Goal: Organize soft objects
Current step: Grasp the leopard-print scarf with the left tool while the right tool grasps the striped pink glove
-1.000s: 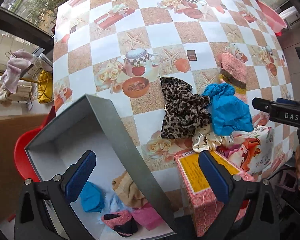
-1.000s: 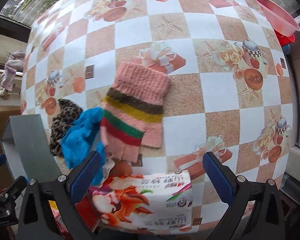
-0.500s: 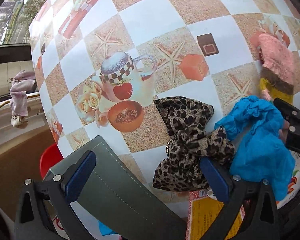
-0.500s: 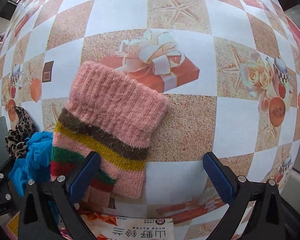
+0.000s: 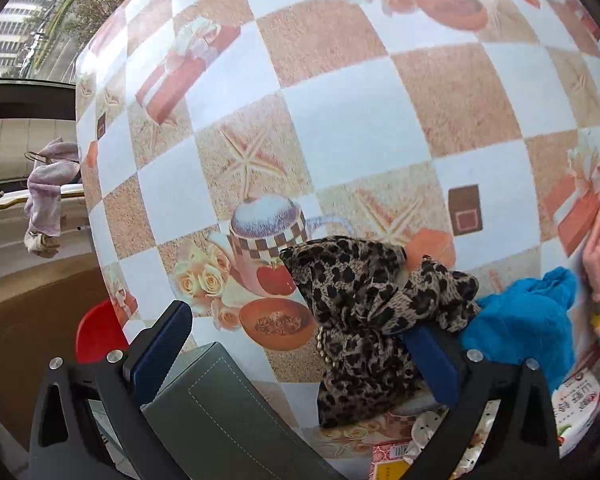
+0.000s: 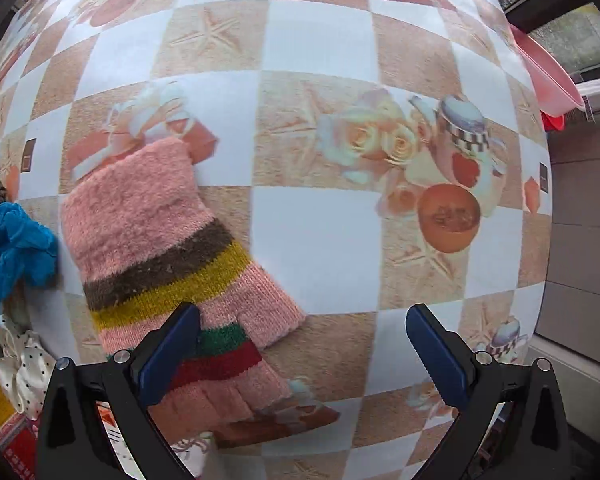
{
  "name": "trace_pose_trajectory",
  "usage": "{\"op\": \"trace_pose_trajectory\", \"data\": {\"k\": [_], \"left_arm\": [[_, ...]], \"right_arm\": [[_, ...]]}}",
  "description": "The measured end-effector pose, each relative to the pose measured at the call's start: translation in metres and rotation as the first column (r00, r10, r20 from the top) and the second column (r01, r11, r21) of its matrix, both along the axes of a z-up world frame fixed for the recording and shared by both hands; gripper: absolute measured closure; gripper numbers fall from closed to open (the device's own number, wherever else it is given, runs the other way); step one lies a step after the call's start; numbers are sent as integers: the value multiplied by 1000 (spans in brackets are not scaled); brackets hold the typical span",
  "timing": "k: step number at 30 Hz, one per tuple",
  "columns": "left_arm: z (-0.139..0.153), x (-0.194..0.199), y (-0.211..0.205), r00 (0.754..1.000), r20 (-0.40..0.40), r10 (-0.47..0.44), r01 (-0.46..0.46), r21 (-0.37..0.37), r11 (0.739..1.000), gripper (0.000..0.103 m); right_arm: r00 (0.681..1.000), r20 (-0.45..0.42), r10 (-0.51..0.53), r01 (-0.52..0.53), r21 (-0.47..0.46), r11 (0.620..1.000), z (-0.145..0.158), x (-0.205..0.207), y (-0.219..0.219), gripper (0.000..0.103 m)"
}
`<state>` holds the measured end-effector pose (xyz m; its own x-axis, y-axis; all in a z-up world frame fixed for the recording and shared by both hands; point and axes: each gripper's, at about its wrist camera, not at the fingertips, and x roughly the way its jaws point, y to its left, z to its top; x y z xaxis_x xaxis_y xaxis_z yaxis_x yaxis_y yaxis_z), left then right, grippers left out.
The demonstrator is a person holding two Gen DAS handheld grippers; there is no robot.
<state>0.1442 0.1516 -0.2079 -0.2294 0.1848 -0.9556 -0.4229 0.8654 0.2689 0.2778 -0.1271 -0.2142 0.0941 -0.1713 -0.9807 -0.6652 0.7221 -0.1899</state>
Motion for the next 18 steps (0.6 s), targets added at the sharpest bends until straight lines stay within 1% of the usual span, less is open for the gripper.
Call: {"op": "trace_pose_trajectory", "data": {"k": [1, 2, 5, 7, 9, 11, 14, 15, 18], "left_arm": [[7, -1, 3, 1000, 24, 10, -9, -19, 1000, 0], [12, -6, 5, 999, 44, 23, -21, -34, 999, 0], [21, -19, 10, 995, 81, 66, -59, -84, 995, 0], [15, -24, 9, 992, 84, 97, -87, -115, 990, 0], [6, -27, 12, 989, 71, 130, -118, -147, 982, 0], [-5, -31, 15, 984, 69, 161, -147, -175, 973, 0], [-17, -29, 16, 978, 75, 196, -177, -210, 962, 0], [-20, -28, 16, 975, 78, 208, -186, -221, 957, 0], [-29, -29, 19, 968, 76, 238, -213, -246, 946, 0]], "right_arm": [[1000, -10, -26, 26, 12, 1000, 3, 4, -9, 0], [998, -32, -52, 53, 44, 998, 6, 8, -18, 0], [987, -121, -104, 126, 192, 973, 22, 12, -37, 0], [984, -154, -93, 130, 257, 958, 31, 10, -40, 0], [986, -160, -48, 93, 290, 953, 37, 3, -32, 0], [989, -147, 31, 14, 290, 957, 37, -6, -16, 0], [983, -124, 133, -97, 257, 961, 26, -20, 4, 0], [979, -126, 159, -125, 246, 961, 21, -27, 10, 0], [971, -91, 222, -201, 189, 961, 8, -40, 24, 0]]}}
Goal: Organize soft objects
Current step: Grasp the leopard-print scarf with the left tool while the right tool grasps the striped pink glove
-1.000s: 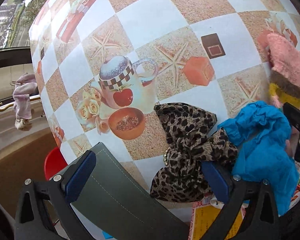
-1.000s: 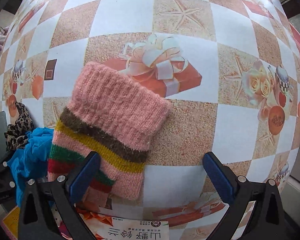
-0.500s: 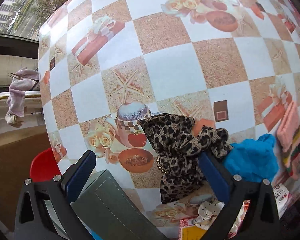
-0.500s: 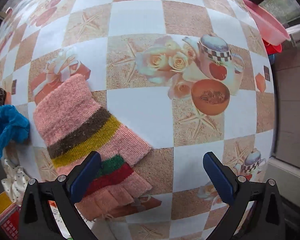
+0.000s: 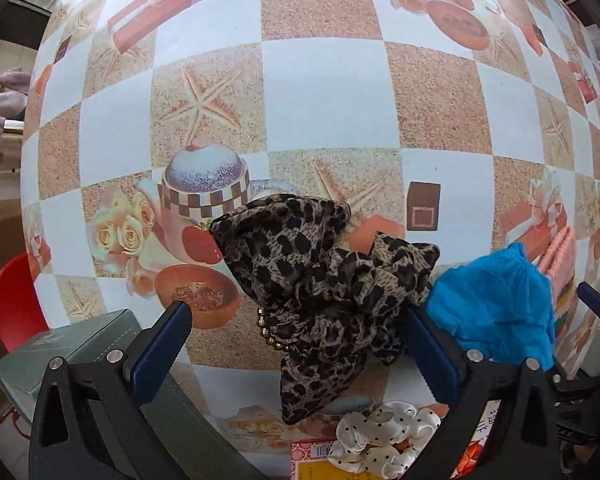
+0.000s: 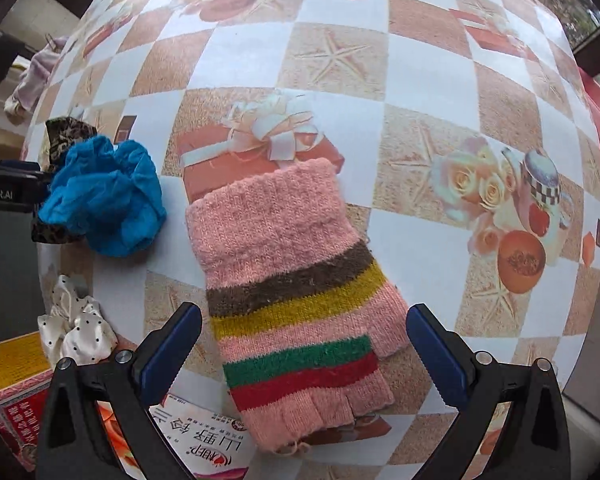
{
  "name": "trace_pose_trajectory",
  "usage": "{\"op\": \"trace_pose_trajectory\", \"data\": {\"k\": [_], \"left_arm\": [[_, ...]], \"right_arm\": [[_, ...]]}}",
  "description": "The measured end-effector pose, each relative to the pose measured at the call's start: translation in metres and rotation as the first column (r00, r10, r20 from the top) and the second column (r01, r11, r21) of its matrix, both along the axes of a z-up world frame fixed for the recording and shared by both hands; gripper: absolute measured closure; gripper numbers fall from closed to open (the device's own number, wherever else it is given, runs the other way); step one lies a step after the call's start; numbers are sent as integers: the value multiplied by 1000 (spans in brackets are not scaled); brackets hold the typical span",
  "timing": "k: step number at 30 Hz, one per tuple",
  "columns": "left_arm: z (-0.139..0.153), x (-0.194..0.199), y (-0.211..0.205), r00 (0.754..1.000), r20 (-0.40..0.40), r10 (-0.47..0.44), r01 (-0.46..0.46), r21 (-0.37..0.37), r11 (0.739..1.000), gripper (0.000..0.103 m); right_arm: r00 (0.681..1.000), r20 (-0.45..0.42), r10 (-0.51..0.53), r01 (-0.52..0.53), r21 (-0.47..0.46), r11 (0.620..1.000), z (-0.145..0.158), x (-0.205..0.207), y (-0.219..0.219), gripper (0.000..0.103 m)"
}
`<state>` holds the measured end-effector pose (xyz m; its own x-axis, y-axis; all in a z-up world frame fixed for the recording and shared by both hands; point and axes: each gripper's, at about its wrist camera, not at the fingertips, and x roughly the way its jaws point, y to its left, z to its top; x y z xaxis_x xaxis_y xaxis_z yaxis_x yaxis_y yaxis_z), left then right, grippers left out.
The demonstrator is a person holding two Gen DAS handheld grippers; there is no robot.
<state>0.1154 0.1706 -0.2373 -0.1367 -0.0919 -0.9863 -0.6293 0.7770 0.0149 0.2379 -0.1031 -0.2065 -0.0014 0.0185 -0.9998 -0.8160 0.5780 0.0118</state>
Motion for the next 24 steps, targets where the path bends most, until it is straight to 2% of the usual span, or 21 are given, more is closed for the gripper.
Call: {"op": "trace_pose_trajectory", "data": {"k": [4, 8, 10, 15, 18, 20, 21, 24], "left_arm": [[-10, -4, 8, 1000, 0, 24, -24, -20, 1000, 0], [-24, -2, 6, 999, -6, 47, -47, -60, 997, 0], [-25, 0, 5, 999, -8, 48, -48, -60, 997, 0], [-25, 3, 2, 999, -10, 36, -37, -64, 997, 1], [-10, 17, -15, 1000, 18, 3, -2, -50, 999, 18], [1, 21, -24, 998, 40, -46, 48, -36, 998, 55], [4, 22, -27, 997, 54, -64, 66, -49, 997, 58], [13, 24, -40, 990, 76, -122, 124, -19, 992, 66]], "right_arm": [[997, 56, 43, -39, -68, 997, -15, -10, 9, 0], [999, 40, 4, -1, -59, 998, -15, -7, 9, 0], [999, 41, -3, 6, -64, 998, -12, 9, 11, 0], [1000, 30, 4, -2, -74, 997, -11, 17, 17, 0], [1000, 11, 8, -7, -98, 995, -16, 18, 25, 0], [1000, 14, -3, 5, -100, 995, -21, 19, 29, 7], [1000, 18, -9, 11, -94, 995, -18, 19, 28, 10], [999, 28, -26, 28, -70, 997, -9, 22, 24, 46]]}}
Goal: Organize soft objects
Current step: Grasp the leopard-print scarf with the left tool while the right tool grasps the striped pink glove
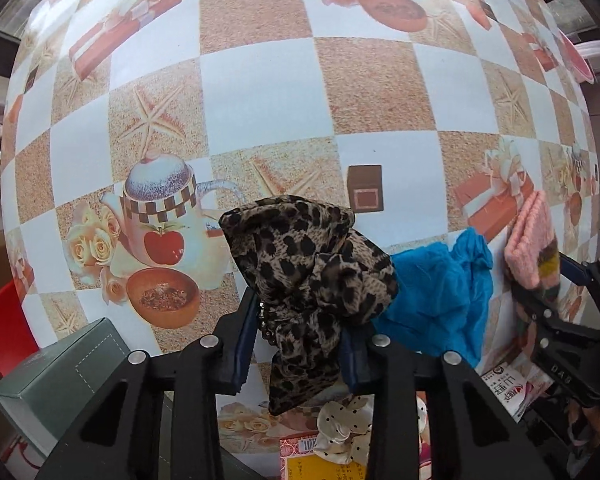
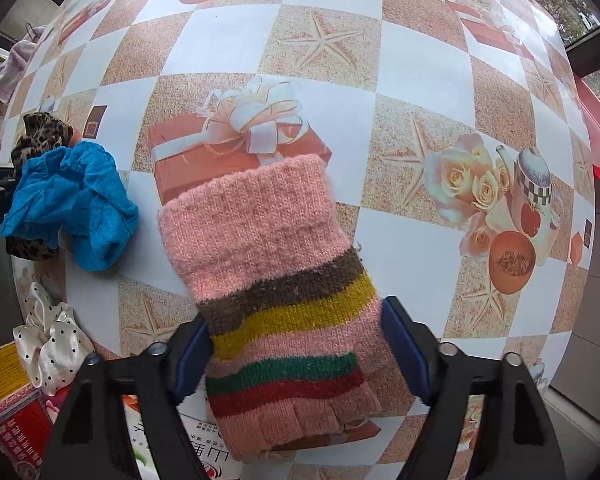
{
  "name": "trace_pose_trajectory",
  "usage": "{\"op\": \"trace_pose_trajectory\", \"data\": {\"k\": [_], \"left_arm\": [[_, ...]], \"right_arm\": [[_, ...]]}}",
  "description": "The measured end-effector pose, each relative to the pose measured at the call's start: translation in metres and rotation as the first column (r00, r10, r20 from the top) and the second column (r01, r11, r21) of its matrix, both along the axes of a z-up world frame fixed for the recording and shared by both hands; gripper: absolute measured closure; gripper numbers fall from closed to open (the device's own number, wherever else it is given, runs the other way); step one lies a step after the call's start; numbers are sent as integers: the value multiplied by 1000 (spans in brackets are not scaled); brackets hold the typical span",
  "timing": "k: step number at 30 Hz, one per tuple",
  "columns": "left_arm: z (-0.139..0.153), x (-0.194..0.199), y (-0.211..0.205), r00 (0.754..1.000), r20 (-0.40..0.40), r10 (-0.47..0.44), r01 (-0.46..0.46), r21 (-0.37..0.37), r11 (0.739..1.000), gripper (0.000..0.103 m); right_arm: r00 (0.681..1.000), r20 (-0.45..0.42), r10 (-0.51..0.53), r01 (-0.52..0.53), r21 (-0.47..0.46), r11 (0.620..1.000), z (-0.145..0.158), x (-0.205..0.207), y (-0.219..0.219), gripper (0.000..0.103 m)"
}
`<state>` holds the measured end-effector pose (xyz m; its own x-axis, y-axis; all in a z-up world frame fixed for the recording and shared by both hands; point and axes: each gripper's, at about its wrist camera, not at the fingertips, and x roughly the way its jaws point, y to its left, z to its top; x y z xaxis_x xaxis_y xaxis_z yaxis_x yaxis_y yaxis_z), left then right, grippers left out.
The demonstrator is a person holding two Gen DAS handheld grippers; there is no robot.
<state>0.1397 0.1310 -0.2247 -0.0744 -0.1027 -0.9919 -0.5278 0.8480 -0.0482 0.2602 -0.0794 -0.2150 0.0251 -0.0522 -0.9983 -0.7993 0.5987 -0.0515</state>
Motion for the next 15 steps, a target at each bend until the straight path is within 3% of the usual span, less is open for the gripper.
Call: {"op": "trace_pose_trajectory", "data": {"k": [1, 2, 8, 15], "left_arm": [[4, 0, -4, 1000, 12, -15, 15, 16, 1000, 66], [9, -1, -6, 1000, 21, -21, 21, 27, 999, 66], [46, -7, -21, 996, 88, -7, 5, 27, 1000, 66], [96, -16, -57, 977, 199, -76, 69, 44, 997, 65]], "right_arm": [[1000, 3, -1, 1, 4, 1000, 3, 3, -2, 69], [1000, -3, -6, 6, 9, 1000, 5, 6, -4, 76], [979, -103, -177, 185, 74, 980, 14, 29, -25, 79], [951, -122, -285, 299, 111, 948, 35, 36, -59, 79]]}}
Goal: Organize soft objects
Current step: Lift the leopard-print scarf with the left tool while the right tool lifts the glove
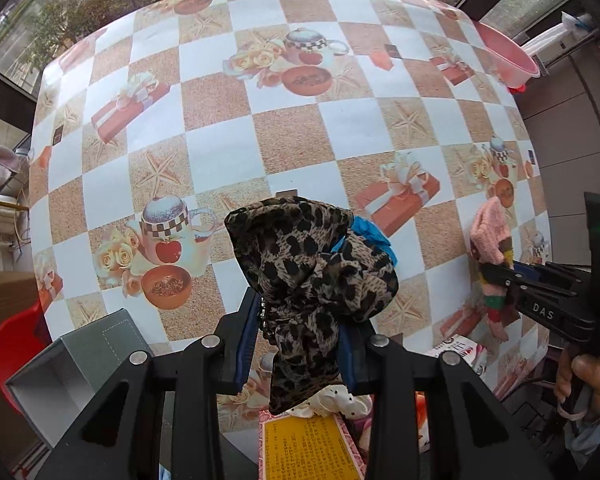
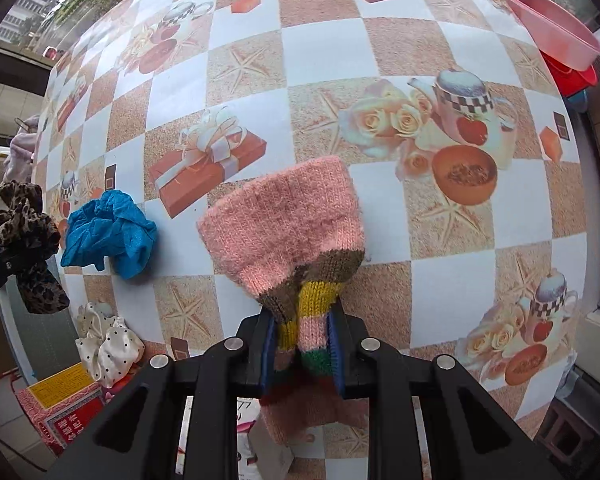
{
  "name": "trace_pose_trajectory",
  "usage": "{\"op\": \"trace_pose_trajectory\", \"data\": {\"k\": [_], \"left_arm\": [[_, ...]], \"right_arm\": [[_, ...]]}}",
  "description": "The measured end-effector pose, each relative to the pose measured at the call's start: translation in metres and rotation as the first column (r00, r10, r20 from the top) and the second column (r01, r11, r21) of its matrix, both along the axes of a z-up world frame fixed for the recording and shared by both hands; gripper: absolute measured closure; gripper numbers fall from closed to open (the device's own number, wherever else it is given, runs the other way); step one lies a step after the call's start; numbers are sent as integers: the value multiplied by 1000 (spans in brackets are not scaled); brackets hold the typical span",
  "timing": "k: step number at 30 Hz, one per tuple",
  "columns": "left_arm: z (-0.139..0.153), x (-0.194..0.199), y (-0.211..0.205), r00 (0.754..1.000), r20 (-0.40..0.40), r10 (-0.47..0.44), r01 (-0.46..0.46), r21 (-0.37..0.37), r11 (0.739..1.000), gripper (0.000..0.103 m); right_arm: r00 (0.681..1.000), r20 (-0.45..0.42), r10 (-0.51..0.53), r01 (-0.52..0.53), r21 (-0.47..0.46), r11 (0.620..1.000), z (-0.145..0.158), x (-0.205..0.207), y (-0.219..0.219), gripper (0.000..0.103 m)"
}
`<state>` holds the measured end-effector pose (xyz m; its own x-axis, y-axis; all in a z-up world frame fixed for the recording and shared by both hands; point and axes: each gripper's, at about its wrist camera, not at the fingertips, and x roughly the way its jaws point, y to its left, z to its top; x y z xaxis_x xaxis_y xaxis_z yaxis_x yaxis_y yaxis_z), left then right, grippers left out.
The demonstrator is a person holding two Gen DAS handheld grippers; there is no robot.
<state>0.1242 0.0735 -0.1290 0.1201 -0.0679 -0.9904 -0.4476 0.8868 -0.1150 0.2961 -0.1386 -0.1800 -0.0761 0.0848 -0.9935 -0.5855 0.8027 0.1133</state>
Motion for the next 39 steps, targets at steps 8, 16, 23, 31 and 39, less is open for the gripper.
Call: {"op": "trace_pose_trajectory", "data": {"k": [8, 16, 23, 31, 39], "left_arm": [[31, -4, -54, 985, 86, -152, 154, -20, 988, 65], [59, -33, -125, 934, 131, -332, 337, -24, 941, 65], [69, -62, -161, 887, 155, -434, 444, -33, 895, 65], [72, -107, -173, 854, 167, -493, 504, -32, 863, 65], [81, -159, -158, 875, 193, -444, 451, 11, 893, 65]], "right_arm": [[991, -27, -129, 130, 47, 990, 26, -18, -35, 79], [982, 12, -190, 190, 44, 981, 55, -73, -75, 79], [970, 20, -242, 241, 39, 970, 70, -112, -102, 79], [970, 14, -242, 241, 20, 970, 75, -162, -110, 79], [990, -10, -139, 140, 9, 990, 76, -219, -91, 79]]}}
